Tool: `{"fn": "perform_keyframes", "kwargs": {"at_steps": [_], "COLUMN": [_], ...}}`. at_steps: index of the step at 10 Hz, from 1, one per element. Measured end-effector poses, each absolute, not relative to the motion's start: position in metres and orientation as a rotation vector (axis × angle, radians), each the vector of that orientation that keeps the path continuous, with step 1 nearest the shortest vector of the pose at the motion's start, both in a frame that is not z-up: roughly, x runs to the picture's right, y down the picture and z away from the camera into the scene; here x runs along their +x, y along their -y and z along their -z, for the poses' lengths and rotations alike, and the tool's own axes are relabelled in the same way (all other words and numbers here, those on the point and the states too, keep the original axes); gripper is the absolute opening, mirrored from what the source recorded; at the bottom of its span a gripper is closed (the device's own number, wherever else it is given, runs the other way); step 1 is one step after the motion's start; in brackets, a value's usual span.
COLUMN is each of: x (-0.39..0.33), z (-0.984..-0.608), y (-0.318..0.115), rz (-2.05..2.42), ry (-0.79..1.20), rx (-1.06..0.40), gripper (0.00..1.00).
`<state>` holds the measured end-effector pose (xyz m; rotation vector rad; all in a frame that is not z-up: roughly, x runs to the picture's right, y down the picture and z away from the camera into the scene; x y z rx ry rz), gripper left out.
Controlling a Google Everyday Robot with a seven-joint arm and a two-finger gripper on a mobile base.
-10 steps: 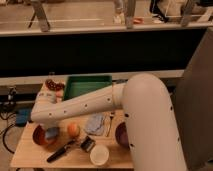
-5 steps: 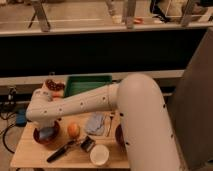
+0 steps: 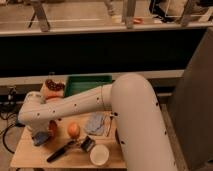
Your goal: Wipe red bowl with sponge
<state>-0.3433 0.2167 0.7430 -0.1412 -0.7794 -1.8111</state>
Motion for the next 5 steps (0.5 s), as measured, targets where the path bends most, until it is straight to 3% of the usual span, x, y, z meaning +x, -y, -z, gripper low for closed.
{"fn": "perform_keyframes", "kwargs": {"at_steps": [5], "x": [-0.324], "z": [-0.733], "y": [-0.232], "rz": [1.787], "ry": [0.783], "rx": [-0.172], "gripper": [0.05]}}
